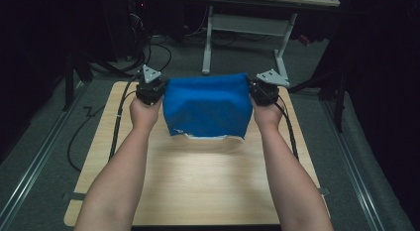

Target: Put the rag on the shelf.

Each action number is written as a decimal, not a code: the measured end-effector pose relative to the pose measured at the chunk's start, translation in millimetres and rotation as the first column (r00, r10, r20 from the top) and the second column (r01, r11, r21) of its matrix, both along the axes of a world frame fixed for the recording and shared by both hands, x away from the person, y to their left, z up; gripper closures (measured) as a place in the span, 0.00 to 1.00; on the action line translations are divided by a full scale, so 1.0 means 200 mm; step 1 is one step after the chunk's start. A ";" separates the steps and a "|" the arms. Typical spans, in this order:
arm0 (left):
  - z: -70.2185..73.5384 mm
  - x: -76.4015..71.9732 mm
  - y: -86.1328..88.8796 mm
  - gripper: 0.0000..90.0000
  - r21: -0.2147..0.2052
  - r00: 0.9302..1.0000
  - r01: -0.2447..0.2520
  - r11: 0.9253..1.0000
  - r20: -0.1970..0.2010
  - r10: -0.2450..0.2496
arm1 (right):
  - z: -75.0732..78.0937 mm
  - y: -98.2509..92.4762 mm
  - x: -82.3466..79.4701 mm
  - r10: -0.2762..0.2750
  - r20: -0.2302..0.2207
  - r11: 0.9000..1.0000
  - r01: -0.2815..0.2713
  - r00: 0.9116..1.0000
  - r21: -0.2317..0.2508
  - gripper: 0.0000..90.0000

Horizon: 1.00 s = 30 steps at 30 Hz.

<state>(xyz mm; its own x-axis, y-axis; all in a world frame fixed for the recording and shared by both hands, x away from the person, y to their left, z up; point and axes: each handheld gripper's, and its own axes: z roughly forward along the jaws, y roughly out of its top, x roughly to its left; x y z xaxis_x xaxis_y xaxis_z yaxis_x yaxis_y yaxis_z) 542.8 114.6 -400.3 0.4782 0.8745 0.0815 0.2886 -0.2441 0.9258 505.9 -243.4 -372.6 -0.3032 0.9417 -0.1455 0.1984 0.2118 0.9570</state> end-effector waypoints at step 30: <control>-0.40 -0.09 -0.01 0.98 0.003 0.982 0.061 0.998 -0.181 -0.060 | -0.46 -0.05 -0.07 0.030 -0.180 0.999 -0.023 0.983 0.043 0.99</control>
<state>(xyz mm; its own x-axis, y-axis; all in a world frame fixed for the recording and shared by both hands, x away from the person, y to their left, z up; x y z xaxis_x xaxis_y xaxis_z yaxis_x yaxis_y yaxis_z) 525.5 112.6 -480.3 0.5379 0.8430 -0.0034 0.4353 -0.2743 0.8575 491.8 -253.3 -463.7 -0.3459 0.9371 -0.0479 0.3635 0.1809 0.9139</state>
